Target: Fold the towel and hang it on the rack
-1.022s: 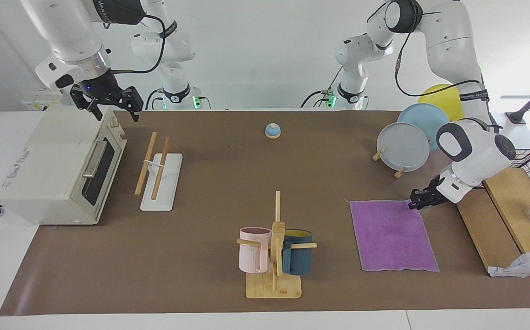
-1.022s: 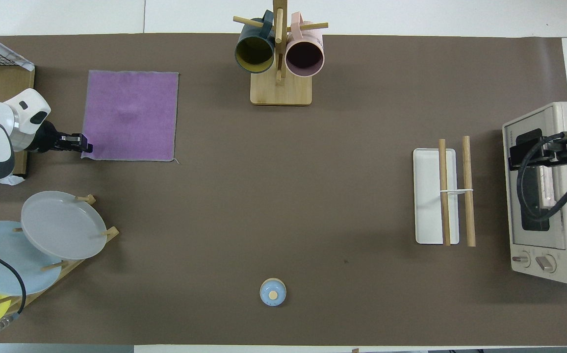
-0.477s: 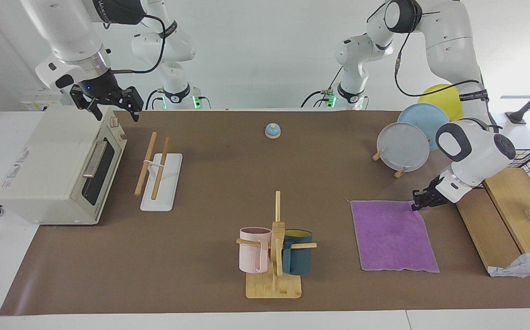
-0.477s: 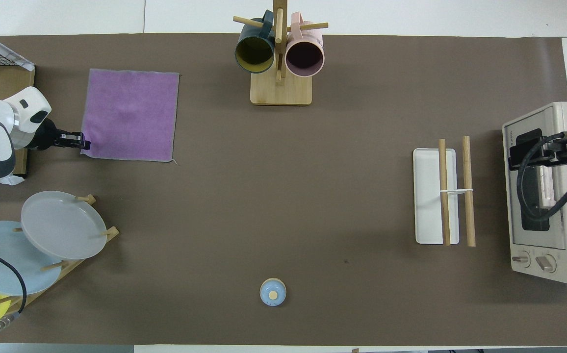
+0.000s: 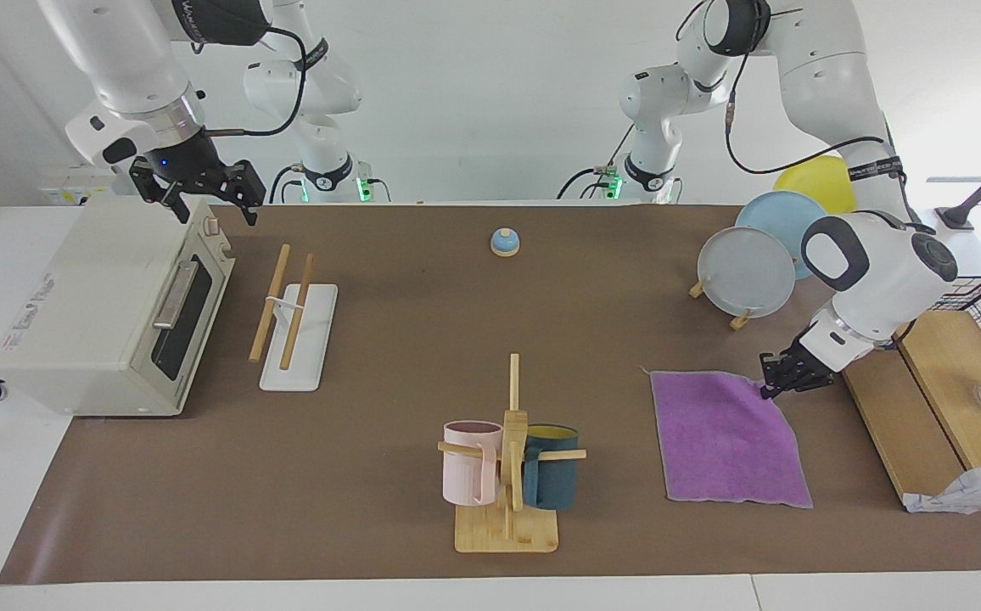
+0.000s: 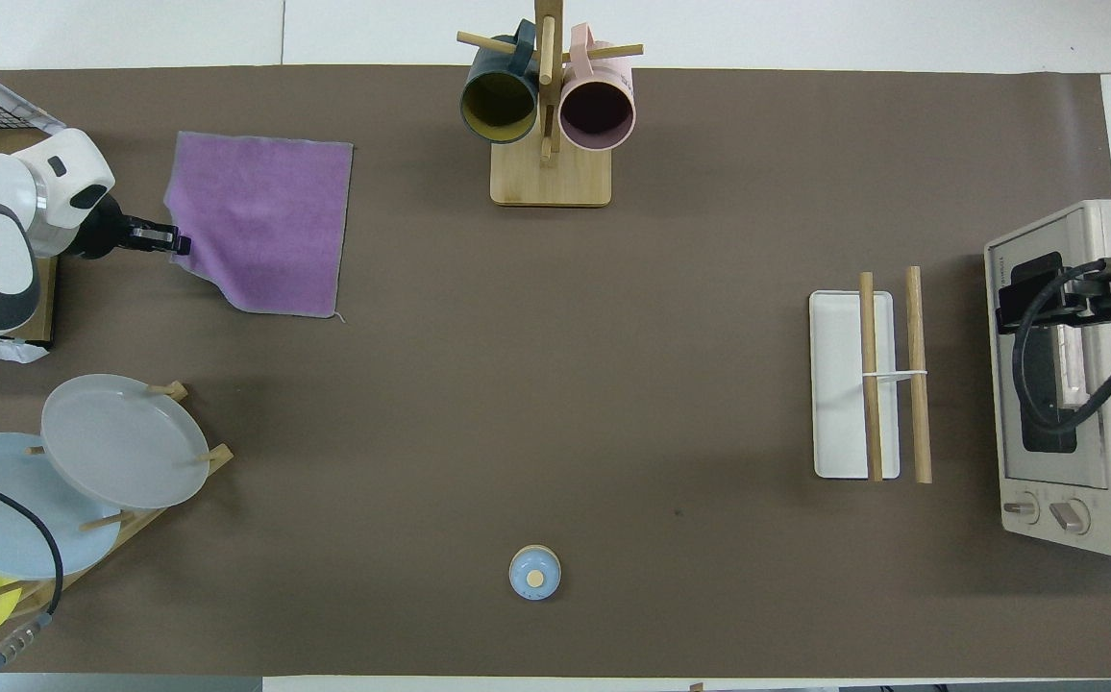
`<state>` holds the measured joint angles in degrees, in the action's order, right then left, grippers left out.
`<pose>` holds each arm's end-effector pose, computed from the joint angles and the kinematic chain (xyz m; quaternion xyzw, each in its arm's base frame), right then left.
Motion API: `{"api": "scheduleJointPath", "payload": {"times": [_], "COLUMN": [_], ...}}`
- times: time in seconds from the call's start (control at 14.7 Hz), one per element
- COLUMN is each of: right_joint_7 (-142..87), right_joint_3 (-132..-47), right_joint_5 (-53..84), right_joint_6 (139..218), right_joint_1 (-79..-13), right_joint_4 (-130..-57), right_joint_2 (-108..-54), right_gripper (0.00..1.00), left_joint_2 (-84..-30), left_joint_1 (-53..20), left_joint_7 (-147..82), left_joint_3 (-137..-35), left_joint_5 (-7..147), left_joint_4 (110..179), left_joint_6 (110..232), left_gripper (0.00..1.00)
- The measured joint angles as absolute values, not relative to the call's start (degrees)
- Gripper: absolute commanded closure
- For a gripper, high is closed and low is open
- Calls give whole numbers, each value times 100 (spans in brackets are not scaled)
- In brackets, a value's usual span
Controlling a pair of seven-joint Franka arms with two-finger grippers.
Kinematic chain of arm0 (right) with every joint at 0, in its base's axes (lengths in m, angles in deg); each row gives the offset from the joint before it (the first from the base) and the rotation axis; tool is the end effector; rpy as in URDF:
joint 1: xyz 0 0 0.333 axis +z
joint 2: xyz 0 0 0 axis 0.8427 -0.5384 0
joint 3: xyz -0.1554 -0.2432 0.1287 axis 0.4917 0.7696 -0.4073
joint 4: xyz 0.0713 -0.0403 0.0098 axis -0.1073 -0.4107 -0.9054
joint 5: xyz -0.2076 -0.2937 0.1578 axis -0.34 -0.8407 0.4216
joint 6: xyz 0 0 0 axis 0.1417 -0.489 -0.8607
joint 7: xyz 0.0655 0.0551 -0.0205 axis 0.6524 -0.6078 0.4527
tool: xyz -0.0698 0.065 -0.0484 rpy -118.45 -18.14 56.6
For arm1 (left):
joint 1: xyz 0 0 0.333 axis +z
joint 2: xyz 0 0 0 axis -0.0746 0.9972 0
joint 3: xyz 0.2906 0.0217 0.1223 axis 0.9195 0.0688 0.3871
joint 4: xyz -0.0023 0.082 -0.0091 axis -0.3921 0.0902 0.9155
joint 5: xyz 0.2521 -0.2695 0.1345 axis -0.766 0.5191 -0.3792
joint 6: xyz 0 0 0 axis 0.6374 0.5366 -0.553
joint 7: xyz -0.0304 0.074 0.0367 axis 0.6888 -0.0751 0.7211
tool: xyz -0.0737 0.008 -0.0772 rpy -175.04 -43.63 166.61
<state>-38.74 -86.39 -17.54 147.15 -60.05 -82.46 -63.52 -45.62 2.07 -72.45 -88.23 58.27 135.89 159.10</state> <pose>0.5331 0.0081 0.6243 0.9991 -0.0173 -0.0325 0.0230 0.6581 0.0117 0.3636 0.9840 -0.1337 0.0599 0.1012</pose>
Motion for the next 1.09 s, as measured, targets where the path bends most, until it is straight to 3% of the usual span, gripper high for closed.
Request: {"api": "scheduleJointPath", "payload": {"times": [0.41,0.68,0.75,0.82,1.09], "right_joint_7": [-3874,-3874,-3874,-3874,-3874], "right_joint_3": [-8639,-8641,-8642,-8642,-8642], "right_joint_5": [-1754,-1754,-1754,-1754,-1754], "right_joint_6": [14715,14715,14715,14715,14715], "right_joint_1": [-6005,-6004,-6004,-6004,-6004], "right_joint_4": [-8246,-8246,-8246,-8246,-8246], "right_joint_2": [-6352,-6352,-6352,-6352,-6351], "right_gripper": [0,0,0,0,0], "left_joint_2": [-5081,-5341,-5395,-5437,-5545], "left_joint_1": [-578,-1215,-1334,-1415,-1408], "left_joint_7": [-7237,-7089,-7045,-7021,-6964], "left_joint_3": [-8841,-8848,-8848,-8848,-8779], "left_joint_5": [5745,5744,5744,5745,5745], "left_joint_4": [13951,14946,15261,15525,15729], "left_joint_6": [15797,16813,17208,17490,17528], "left_gripper": [100,100,83,1,0]}}
